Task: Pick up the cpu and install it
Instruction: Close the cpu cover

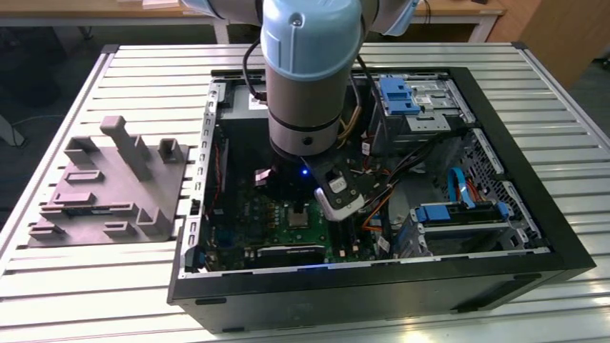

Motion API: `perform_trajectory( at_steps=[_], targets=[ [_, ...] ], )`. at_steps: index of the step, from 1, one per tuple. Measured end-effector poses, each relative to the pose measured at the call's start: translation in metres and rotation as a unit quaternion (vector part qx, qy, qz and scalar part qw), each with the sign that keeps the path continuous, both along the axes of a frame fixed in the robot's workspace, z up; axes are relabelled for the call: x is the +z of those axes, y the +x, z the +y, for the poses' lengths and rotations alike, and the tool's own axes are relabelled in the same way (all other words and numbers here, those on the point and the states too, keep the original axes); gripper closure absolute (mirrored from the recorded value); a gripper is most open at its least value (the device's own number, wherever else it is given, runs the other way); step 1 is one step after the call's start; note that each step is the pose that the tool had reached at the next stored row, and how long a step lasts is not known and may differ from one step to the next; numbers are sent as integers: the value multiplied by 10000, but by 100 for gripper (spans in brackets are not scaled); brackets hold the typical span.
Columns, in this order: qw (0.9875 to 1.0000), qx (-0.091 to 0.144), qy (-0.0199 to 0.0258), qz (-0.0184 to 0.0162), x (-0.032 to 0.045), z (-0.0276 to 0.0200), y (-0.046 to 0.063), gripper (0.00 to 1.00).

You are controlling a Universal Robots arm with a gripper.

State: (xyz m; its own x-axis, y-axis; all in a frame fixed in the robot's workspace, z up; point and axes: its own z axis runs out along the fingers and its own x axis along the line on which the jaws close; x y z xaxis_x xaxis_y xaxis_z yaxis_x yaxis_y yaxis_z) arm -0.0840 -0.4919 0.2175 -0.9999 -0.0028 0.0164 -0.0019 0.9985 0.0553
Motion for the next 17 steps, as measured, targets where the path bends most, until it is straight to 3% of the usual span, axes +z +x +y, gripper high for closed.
perform_trajectory(
  at_steps=[11,17],
  targets=[
    [10000,-9,0,0,11,0,-11,89],
    [10000,-9,0,-1,237,2,-11,89]
  ],
)
